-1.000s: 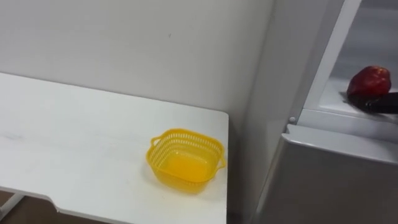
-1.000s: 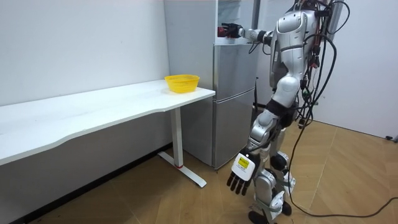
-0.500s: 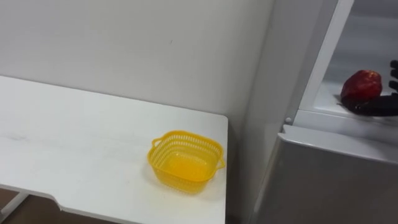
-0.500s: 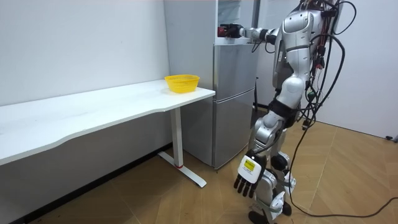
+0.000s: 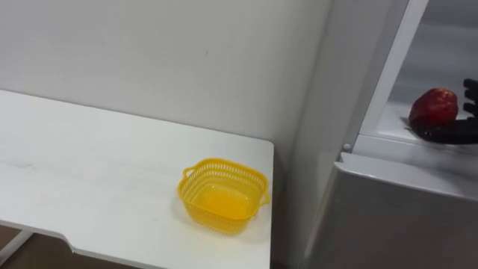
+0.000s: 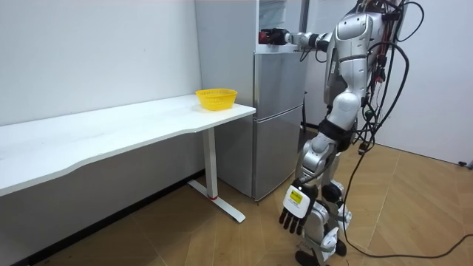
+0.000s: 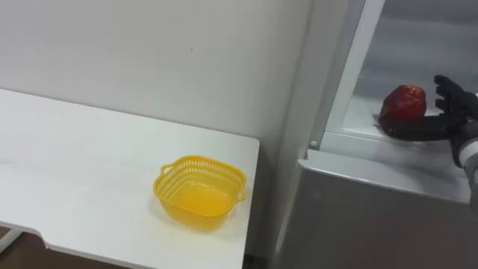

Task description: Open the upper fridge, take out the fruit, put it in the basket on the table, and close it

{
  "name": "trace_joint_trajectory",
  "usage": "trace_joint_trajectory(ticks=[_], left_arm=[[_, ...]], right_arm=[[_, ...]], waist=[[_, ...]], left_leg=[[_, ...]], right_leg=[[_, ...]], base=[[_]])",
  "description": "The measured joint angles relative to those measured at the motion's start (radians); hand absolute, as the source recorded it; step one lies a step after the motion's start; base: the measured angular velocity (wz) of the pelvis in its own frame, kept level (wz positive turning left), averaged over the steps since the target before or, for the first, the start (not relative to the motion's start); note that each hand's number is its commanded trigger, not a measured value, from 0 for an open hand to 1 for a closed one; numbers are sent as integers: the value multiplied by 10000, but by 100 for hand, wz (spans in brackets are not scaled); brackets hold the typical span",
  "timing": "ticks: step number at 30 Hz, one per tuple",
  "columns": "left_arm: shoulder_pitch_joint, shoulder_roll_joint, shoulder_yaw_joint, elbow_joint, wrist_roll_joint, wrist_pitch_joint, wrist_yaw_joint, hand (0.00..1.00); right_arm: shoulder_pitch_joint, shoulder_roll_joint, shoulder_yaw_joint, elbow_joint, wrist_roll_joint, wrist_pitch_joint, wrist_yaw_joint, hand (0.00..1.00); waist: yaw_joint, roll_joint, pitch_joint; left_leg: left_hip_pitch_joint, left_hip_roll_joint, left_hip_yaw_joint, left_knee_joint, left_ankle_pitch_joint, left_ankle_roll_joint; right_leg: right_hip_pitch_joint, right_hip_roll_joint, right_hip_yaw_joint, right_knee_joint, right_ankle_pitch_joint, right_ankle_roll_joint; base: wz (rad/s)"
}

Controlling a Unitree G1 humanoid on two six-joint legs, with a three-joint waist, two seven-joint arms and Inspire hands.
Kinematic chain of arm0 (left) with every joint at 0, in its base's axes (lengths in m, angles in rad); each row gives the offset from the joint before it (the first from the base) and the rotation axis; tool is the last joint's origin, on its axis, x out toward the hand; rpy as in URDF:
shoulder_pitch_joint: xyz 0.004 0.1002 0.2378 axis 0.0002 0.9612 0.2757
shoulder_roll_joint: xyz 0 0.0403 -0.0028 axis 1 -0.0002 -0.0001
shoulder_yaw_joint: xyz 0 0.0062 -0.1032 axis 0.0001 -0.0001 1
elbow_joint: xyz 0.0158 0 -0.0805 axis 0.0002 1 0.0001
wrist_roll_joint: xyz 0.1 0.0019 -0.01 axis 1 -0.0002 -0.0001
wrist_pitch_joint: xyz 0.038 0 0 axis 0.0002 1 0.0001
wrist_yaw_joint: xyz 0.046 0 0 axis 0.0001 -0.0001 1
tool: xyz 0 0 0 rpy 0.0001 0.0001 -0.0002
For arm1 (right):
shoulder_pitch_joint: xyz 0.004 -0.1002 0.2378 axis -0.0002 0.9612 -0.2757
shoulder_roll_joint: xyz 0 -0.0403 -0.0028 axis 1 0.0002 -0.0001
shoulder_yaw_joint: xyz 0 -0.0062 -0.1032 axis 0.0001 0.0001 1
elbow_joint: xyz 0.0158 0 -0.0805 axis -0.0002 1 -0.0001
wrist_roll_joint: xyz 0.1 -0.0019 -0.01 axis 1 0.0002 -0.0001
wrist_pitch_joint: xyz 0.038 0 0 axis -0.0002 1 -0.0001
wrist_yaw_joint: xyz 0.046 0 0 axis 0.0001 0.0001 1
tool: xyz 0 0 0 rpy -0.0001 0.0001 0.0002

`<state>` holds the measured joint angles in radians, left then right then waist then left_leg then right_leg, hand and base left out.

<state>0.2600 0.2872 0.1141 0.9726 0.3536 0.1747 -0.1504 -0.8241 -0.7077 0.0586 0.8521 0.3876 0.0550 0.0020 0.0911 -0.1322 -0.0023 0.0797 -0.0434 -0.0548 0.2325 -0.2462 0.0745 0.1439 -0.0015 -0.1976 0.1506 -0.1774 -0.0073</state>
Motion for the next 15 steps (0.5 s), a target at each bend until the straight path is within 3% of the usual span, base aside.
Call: trace_joint_trajectory(ticks=[15], left_arm=[[-354, 2, -50, 246, 10, -2, -318, 0]], right_arm=[[-24, -102, 60, -9, -83, -14, 454, 0]], waist=[[1, 104, 60]], left_leg=[[-15, 4, -16, 12, -3, -4]], right_leg=[[-12, 10, 9, 1, 0, 0]], base=[[0]])
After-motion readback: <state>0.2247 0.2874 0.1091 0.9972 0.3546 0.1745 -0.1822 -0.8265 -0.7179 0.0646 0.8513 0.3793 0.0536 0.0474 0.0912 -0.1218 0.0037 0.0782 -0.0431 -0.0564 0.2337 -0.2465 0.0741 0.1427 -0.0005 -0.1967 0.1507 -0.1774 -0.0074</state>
